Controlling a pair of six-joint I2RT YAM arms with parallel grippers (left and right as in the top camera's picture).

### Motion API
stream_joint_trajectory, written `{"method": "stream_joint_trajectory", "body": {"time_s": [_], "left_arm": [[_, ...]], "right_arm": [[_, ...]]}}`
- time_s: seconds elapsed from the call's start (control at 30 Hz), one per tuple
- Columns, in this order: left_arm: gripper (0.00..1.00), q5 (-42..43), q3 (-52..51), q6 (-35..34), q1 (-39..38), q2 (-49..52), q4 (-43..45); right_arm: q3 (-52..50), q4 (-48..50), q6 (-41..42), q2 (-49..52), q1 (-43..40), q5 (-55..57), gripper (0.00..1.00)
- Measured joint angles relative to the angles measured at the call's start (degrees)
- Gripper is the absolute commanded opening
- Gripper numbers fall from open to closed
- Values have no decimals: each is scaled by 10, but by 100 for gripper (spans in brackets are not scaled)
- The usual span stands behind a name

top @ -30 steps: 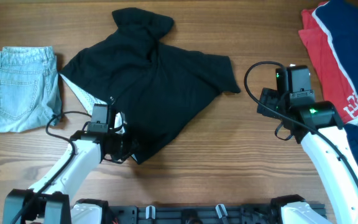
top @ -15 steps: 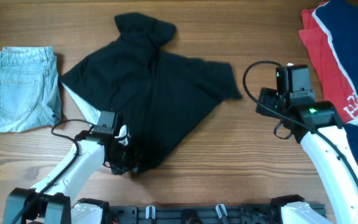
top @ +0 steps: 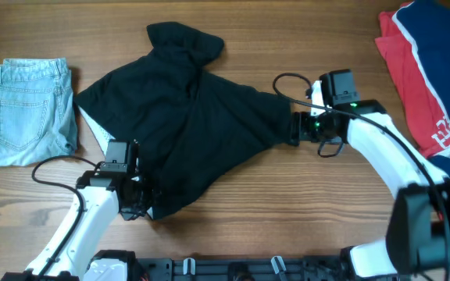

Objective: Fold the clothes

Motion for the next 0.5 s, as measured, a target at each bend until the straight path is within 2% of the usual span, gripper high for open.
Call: {"method": "stream_joint_trajectory", "body": {"time_s": [0.23,0.5], "left_arm": [[4,-5,0,-2,2,0,2],[4,-7,0,-2,2,0,2]], "right_arm": [[0,7,-27,62,0,-62,77],[0,10,-16,80,0,-134,65]]}}
